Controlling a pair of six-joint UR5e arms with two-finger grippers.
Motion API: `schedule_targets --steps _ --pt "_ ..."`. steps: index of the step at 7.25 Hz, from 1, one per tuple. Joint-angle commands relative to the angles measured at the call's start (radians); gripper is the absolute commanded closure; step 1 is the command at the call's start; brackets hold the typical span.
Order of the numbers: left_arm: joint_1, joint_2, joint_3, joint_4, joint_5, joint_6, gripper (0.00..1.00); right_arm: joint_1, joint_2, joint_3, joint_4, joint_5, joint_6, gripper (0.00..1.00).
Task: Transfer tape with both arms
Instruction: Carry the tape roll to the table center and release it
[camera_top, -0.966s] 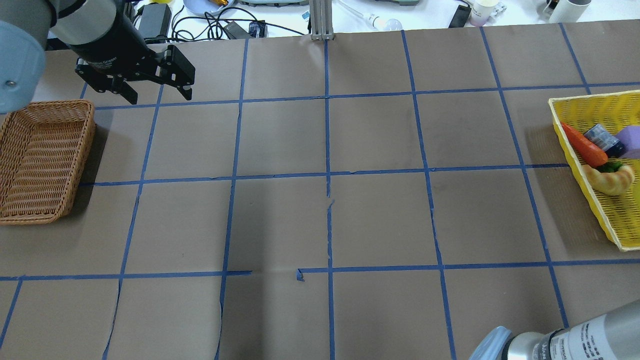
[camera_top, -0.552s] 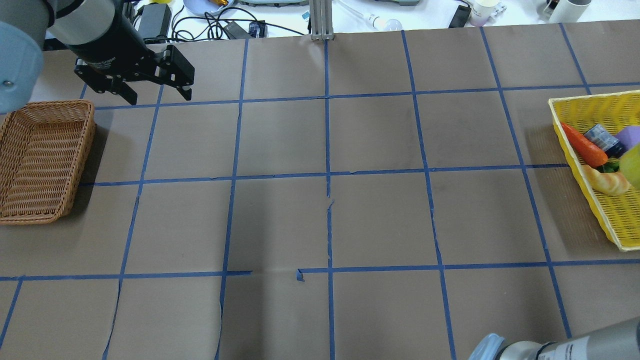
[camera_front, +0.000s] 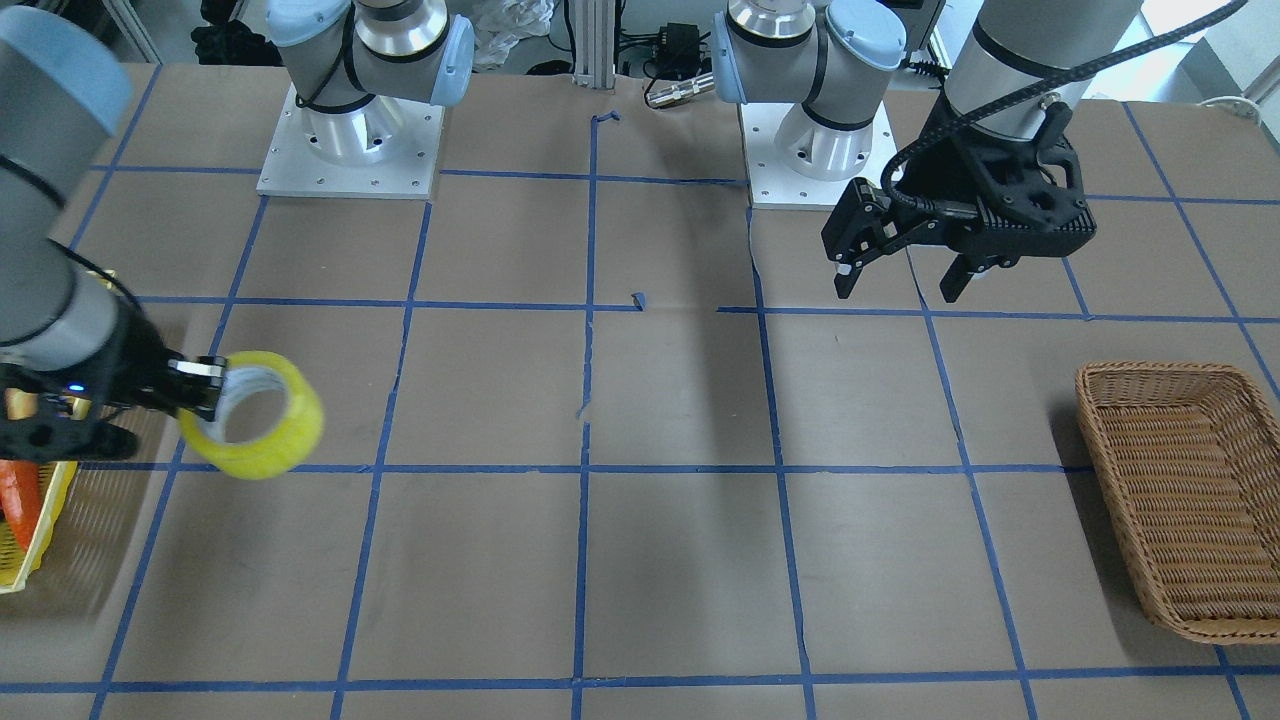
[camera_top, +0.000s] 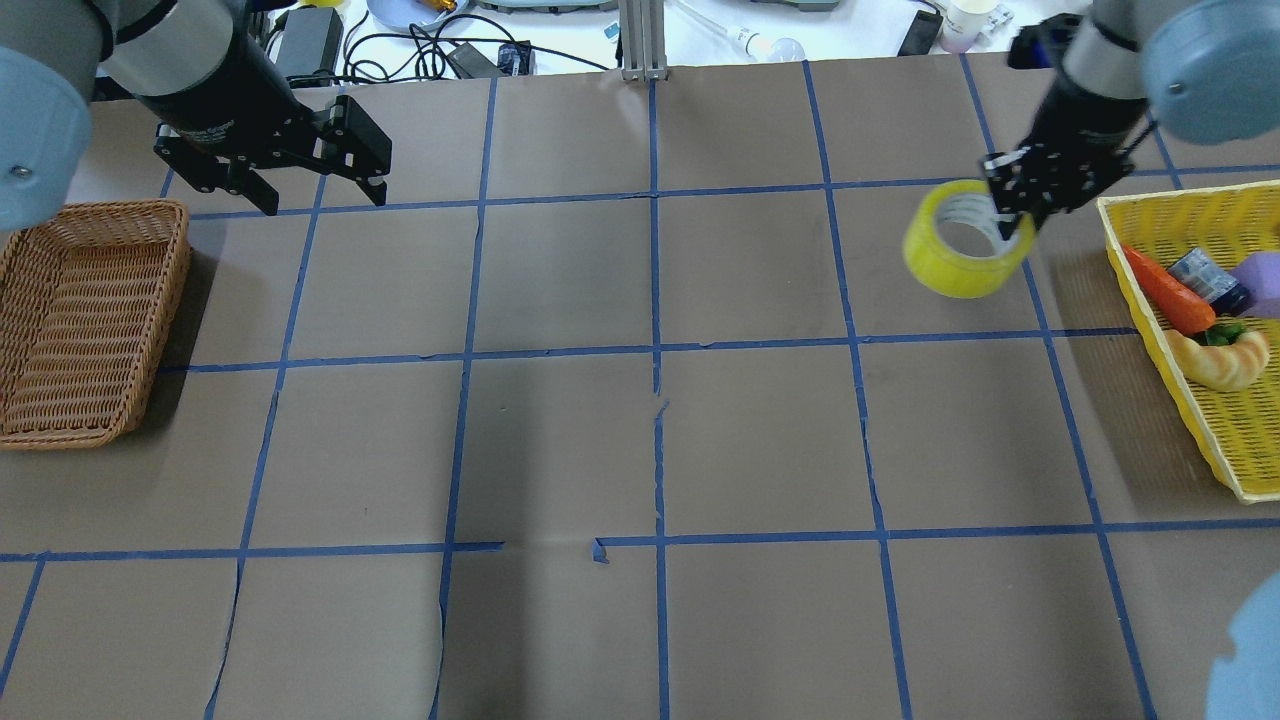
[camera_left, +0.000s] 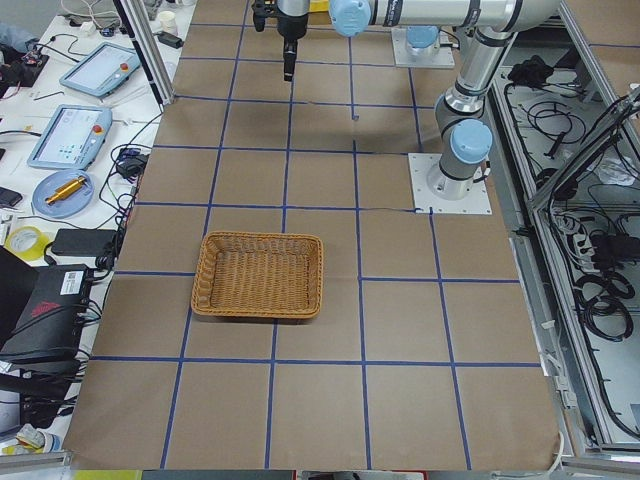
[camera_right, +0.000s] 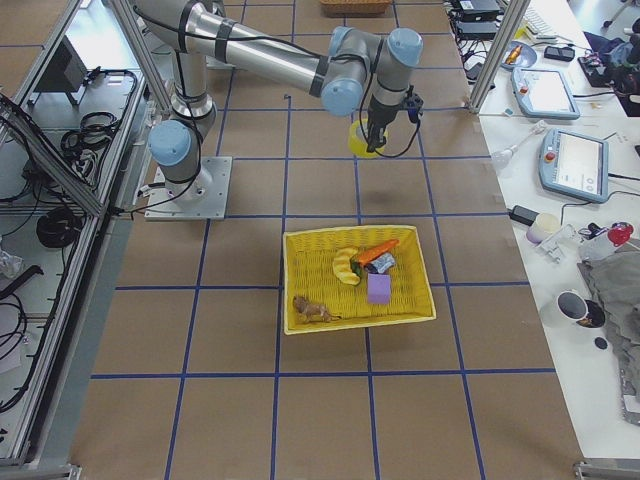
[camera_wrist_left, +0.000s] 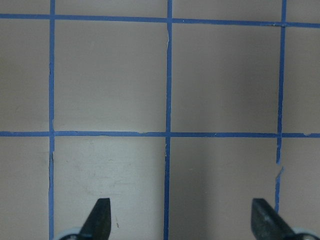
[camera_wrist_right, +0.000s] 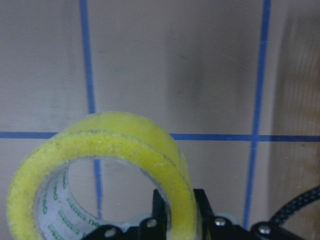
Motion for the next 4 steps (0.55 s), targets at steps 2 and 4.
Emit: schedule_targets --steps 2,4 --pt "0.0 -0.004 -0.005 0.007 0.007 -0.002 0.0 0.302 0.184 -0.003 -0.203 0.008 0.48 1.0" --pt "0.0 -0.001 -0.005 0.007 0.007 0.009 0.0 0.351 0.241 -0.003 -0.267 0.119 0.586 1.0"
